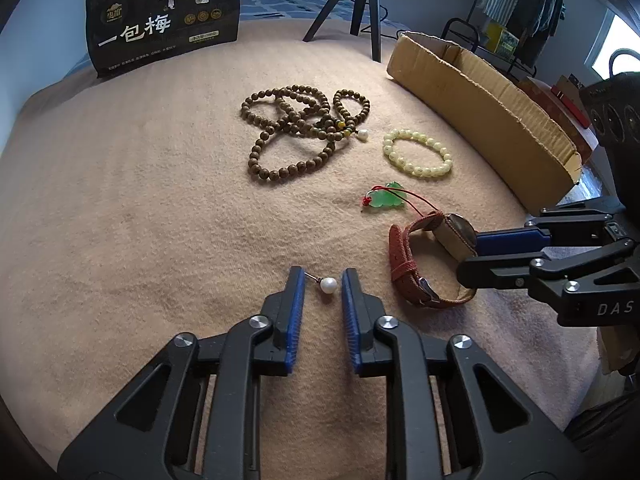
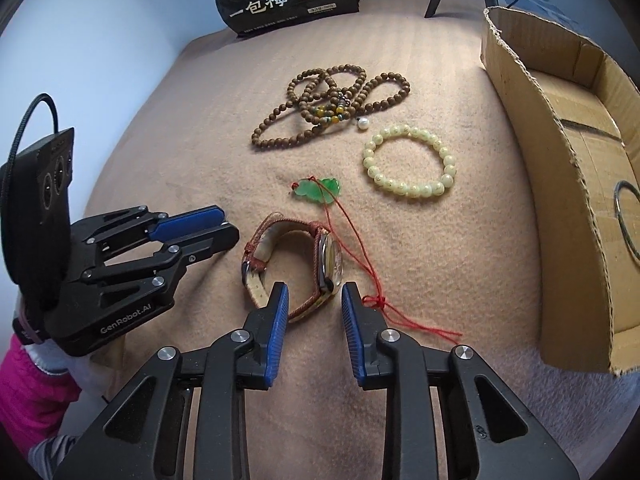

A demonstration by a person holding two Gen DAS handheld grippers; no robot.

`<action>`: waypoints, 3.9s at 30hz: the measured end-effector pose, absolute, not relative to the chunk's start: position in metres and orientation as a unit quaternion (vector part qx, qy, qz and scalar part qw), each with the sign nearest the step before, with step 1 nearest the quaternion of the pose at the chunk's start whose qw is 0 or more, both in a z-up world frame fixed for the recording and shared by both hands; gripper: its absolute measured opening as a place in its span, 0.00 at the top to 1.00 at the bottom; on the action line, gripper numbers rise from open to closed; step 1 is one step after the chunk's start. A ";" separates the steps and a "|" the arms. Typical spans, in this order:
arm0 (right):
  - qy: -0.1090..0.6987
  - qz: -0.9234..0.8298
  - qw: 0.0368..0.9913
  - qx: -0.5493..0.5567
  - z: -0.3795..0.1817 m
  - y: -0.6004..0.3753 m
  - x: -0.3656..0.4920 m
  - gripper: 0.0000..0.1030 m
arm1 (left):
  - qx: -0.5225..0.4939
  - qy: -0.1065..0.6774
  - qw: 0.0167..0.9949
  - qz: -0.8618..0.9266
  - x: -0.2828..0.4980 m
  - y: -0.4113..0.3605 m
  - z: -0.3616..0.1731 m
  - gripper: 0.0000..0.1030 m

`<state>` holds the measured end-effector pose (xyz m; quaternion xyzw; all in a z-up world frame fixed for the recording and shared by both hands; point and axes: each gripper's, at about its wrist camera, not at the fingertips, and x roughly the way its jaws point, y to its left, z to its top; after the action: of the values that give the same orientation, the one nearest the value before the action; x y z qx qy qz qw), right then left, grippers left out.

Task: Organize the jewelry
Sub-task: 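Close the left tool on the pearl earring while the right tool grips the watch, then carry the earring and watch over the cardboard box with both tools, then open both tools to drop the earring and watch into the box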

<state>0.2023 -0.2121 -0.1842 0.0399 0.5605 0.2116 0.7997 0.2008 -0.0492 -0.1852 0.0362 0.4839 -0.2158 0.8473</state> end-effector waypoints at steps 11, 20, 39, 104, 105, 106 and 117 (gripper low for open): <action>0.559 0.204 0.804 0.024 -0.185 -0.210 0.205 0.90 | 0.035 0.480 0.851 -0.211 0.199 -0.047 -0.186 0.92; 0.547 0.217 0.809 0.013 -0.176 -0.210 0.186 0.90 | 0.032 0.476 0.853 -0.210 0.189 -0.043 -0.179 0.92; 0.483 0.176 0.858 0.016 -0.119 -0.265 0.162 0.90 | 0.018 0.432 0.870 -0.239 0.169 -0.062 -0.127 0.92; 0.460 0.033 0.886 0.055 -0.114 -0.409 0.264 0.90 | 0.075 0.399 0.837 -0.367 0.217 -0.261 -0.102 0.92; 0.459 0.031 0.886 0.054 -0.113 -0.409 0.263 0.90 | 0.076 0.398 0.838 -0.366 0.217 -0.261 -0.102 0.92; 0.458 0.030 0.887 0.054 -0.113 -0.408 0.263 0.90 | 0.076 0.397 0.838 -0.367 0.217 -0.261 -0.101 0.92; 0.448 0.008 0.892 0.053 -0.108 -0.412 0.258 0.50 | 0.068 0.398 0.840 -0.362 0.215 -0.257 -0.100 0.66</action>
<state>0.2579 -0.4119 -0.1078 0.0526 0.4480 0.0081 0.8925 0.2146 -0.2572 -0.1000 0.0684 0.3982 -0.3623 0.8399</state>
